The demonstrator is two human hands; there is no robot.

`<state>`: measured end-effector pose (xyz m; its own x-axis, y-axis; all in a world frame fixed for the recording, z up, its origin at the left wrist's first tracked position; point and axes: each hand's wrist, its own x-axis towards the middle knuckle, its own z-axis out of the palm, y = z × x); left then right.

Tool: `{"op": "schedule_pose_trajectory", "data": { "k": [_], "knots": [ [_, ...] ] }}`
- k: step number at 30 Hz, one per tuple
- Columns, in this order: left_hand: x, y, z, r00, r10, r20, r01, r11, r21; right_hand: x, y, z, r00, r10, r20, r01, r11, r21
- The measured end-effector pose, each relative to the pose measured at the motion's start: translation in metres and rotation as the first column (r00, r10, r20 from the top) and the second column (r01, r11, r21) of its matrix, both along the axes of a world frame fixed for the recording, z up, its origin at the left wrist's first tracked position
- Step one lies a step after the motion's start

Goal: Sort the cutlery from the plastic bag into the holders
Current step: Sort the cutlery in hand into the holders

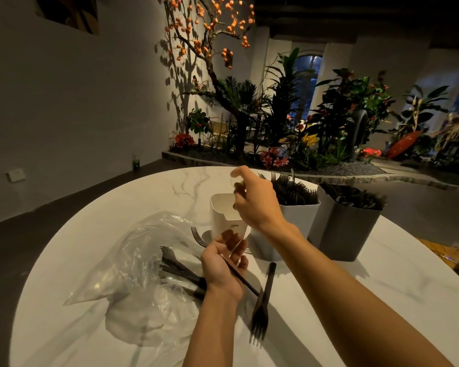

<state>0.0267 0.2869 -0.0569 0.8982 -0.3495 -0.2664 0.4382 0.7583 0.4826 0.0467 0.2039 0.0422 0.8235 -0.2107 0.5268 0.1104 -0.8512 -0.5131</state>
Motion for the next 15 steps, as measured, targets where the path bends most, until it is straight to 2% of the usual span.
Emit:
{"op": "schedule_pose_trajectory", "data": {
  "k": [4,7,9,13,15],
  "knots": [
    [0.0,-0.002,0.0,1.0,0.009,-0.004,-0.009,1.0,0.0,0.016,-0.009,-0.019,0.999,-0.045,0.004,0.045,0.998,0.054],
    [-0.001,-0.004,-0.001,1.0,0.002,0.01,-0.003,0.999,0.036,0.015,-0.011,-0.026,0.986,-0.064,-0.151,0.052,0.995,-0.08],
    [-0.003,-0.005,-0.001,1.0,-0.005,0.021,0.004,0.998,0.056,0.01,-0.012,-0.026,0.977,-0.04,-0.211,0.02,0.995,-0.093],
    [-0.001,-0.004,-0.003,1.0,-0.009,0.029,0.006,0.997,0.071,-0.011,-0.013,-0.012,0.997,0.039,-0.072,-0.045,0.996,-0.081],
    [0.001,-0.004,-0.003,0.999,-0.014,0.041,0.011,0.997,0.078,-0.029,-0.017,-0.003,0.976,0.098,-0.194,-0.129,0.98,-0.153]
  ]
}}
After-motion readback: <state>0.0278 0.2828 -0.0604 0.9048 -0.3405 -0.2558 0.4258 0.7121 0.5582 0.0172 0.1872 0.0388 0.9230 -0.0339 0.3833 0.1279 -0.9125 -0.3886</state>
